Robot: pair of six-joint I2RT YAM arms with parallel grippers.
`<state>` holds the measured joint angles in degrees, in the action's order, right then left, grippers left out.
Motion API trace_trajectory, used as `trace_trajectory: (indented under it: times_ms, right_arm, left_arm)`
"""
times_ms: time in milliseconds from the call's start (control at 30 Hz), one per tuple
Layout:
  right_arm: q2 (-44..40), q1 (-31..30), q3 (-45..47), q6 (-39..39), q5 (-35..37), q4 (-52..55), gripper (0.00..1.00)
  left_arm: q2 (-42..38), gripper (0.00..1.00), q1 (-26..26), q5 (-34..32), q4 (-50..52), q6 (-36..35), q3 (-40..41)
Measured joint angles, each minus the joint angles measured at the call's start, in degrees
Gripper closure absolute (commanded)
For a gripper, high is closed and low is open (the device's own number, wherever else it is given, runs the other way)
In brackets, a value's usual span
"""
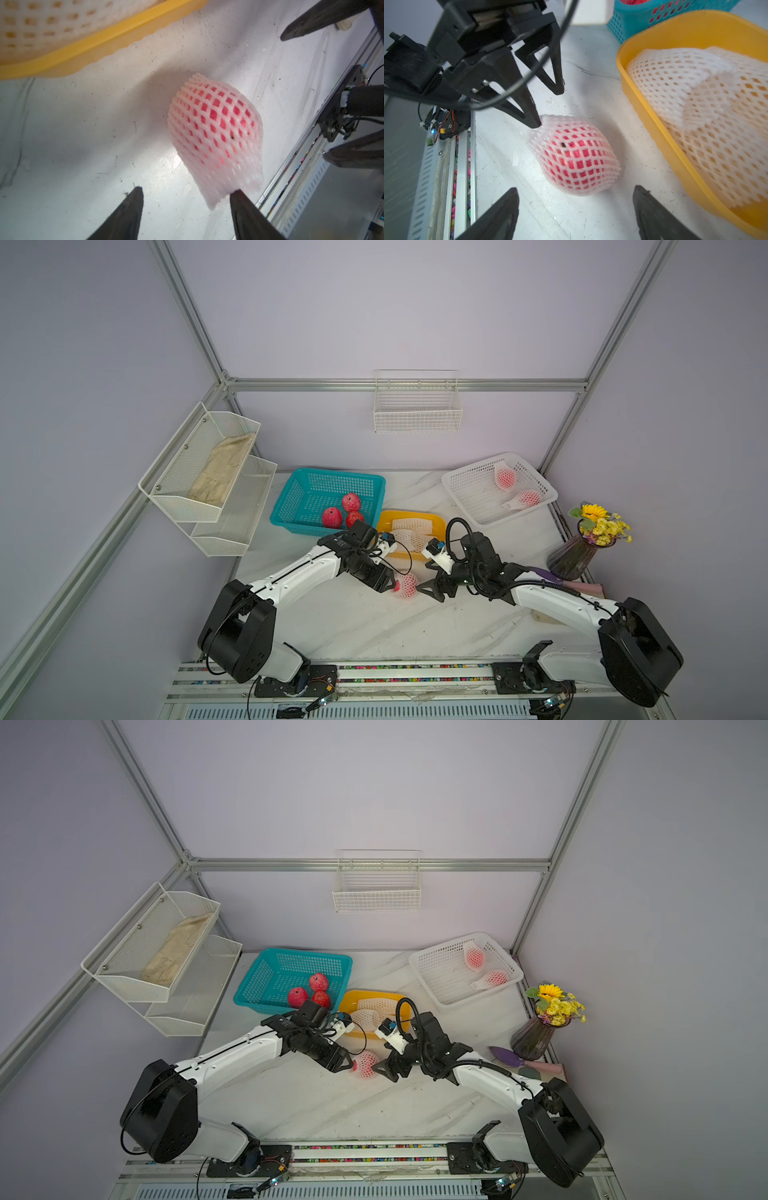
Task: Remove foam nets from apples
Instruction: Remove the foam net from the apple.
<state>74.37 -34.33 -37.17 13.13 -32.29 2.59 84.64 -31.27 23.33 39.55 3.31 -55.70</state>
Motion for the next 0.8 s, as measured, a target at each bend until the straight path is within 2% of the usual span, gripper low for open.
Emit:
trace_trajectory:
  times_ms: [133,400,600,800]
  right_arm:
    - [-0.02,-1.68,1.25,3.10,0.81,-3.02,0.11]
    - [-0.02,-6.12,5.14,7.98,3.80,-10.80,0.09]
    - [1.07,-7.10,6.34,10.03,4.79,-16.90,0.09]
    - [5.16,-7.17,6.34,11.85,4.70,-20.15,0.16]
  left_arm:
    - [2.62,0.61,-0.09,1.03,-0.33,-0.02,0.00]
    - [3.50,0.78,-0.39,4.17,-0.50,0.28,-0.11]
    - [3.50,0.83,-0.39,6.78,0.57,0.63,-0.90]
    - [3.50,0.85,-0.39,8.33,1.84,0.70,-3.21]
